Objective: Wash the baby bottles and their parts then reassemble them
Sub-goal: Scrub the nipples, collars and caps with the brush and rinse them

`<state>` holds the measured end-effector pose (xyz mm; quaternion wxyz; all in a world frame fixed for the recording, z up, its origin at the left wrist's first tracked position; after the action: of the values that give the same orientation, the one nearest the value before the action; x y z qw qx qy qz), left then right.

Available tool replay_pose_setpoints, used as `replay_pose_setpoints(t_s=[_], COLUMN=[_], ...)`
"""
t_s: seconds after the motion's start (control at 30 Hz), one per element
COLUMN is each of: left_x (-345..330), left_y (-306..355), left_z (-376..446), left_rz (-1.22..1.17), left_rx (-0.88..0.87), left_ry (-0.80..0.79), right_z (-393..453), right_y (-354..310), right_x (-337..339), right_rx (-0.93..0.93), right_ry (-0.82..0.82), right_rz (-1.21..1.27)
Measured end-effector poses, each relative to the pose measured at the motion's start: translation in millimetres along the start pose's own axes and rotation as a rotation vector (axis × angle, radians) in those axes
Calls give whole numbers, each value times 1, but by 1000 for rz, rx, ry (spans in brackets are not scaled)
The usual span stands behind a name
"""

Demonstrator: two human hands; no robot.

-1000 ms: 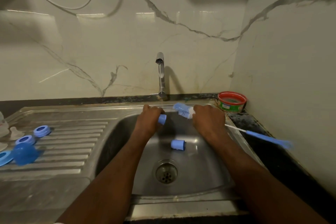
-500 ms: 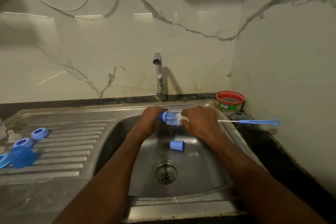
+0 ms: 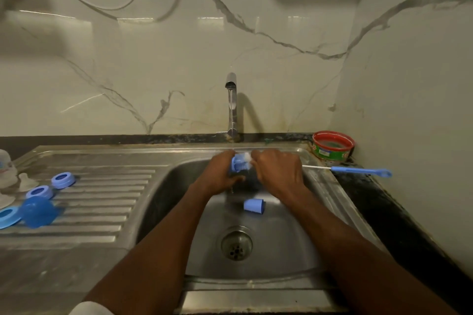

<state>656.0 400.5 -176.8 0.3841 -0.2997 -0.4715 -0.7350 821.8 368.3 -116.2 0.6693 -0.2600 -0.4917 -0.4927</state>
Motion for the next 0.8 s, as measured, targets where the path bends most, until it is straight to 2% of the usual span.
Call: replay_pose_setpoints(t_s=[0.07,0.17,0.27,0.33,0.5,0.57,0.7,0.8], left_x=[-6,-5,7,18,17,10,-10,-2], left_y=[0,-6,-9,-13,-28,-22,-13,-12], left_z=[-1,0,5,6,6,6,-1,1], left_rz=[-35,-14,21,9,15,-9,-77,-51], left_rx=[-4,-5,-44,-71,62,60,31,-30], left_ry=[-67,-64,60,176,279,233,-29,-16], right_z=[2,7,14,16,9,10,11,11], right_y=[4,6,1,-3,-11,-11,0,6], right_x=[-1,-3,-4,-3,5,5,0,-3], right_rx=[-68,-94,-27,41,185,160,13,-60], right_ry=[5,-15,-69,-45,82,68,14,-25], right_rz=[5,-35,-88,-87,-59,-44,-46,-38])
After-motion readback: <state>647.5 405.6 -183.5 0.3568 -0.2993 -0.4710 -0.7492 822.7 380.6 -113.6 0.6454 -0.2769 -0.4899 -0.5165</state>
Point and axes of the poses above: each hand's wrist, its own z-axis towards the middle knuckle, its own x-axis out of the back of the hand, y = z × x, the point moved 4 cm from there along z, towards the middle knuckle, and after that the axes turned 5 degrees about x, right-handed, at the moved point
